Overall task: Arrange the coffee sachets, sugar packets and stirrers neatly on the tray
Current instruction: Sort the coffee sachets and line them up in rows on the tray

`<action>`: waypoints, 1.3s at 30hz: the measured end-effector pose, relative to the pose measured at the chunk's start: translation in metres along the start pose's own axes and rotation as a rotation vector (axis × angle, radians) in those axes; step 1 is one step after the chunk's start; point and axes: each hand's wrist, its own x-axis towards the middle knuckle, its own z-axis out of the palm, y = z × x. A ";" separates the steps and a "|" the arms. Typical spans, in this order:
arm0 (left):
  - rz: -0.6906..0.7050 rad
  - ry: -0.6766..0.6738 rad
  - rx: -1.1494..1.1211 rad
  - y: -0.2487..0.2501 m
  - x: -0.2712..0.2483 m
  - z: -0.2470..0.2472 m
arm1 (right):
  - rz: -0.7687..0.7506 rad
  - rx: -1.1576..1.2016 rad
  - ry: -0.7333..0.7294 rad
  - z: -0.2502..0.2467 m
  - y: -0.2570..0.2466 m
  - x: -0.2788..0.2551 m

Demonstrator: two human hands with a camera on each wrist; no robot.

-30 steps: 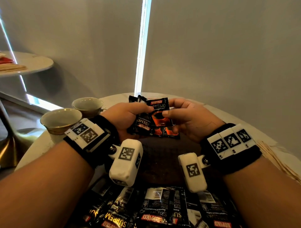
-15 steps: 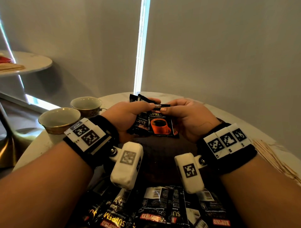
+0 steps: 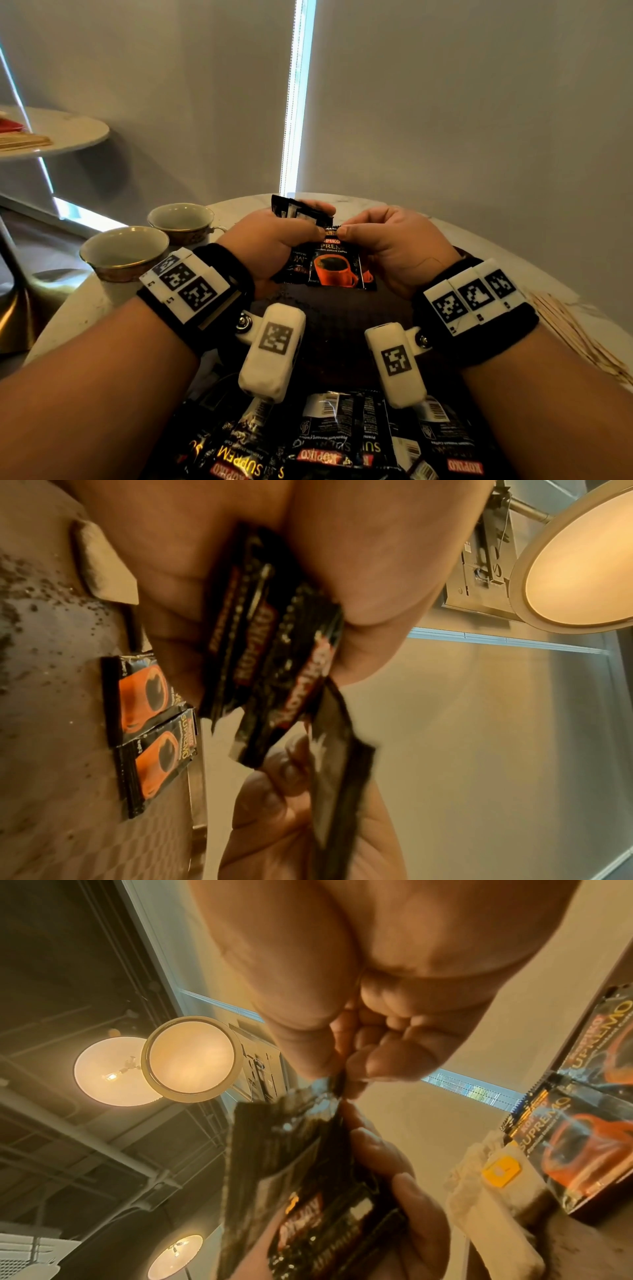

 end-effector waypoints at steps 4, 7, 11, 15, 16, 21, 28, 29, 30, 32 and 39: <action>0.021 -0.018 0.013 -0.003 -0.002 0.004 | -0.015 -0.031 0.014 -0.002 0.002 0.000; 0.067 0.007 0.105 -0.002 0.000 0.003 | -0.026 -0.047 -0.013 0.000 0.000 -0.002; 0.100 0.049 0.122 0.002 0.000 0.002 | 0.003 0.007 -0.084 -0.004 -0.003 0.000; 0.099 0.094 0.015 0.003 0.000 -0.003 | 0.170 -0.034 -0.246 -0.016 -0.004 0.003; 0.095 0.102 -0.007 0.003 -0.001 -0.003 | 0.182 -0.056 -0.267 -0.017 -0.003 0.003; 0.044 0.159 -0.111 0.006 -0.002 0.001 | 0.190 -0.066 -0.168 -0.021 0.009 0.011; -0.093 0.249 -0.077 -0.001 0.008 -0.010 | 0.378 0.061 0.022 -0.034 0.028 0.025; -0.119 0.240 -0.053 -0.002 0.008 -0.011 | 0.399 0.069 0.035 -0.035 0.031 0.026; -0.151 0.233 -0.027 -0.002 0.007 -0.010 | 0.406 0.069 0.053 -0.037 0.034 0.026; -0.227 0.211 0.009 -0.003 0.004 -0.007 | 0.408 0.043 0.073 -0.037 0.038 0.027; -0.373 0.128 0.114 0.004 -0.002 -0.003 | 0.431 -0.044 0.039 -0.036 0.041 0.026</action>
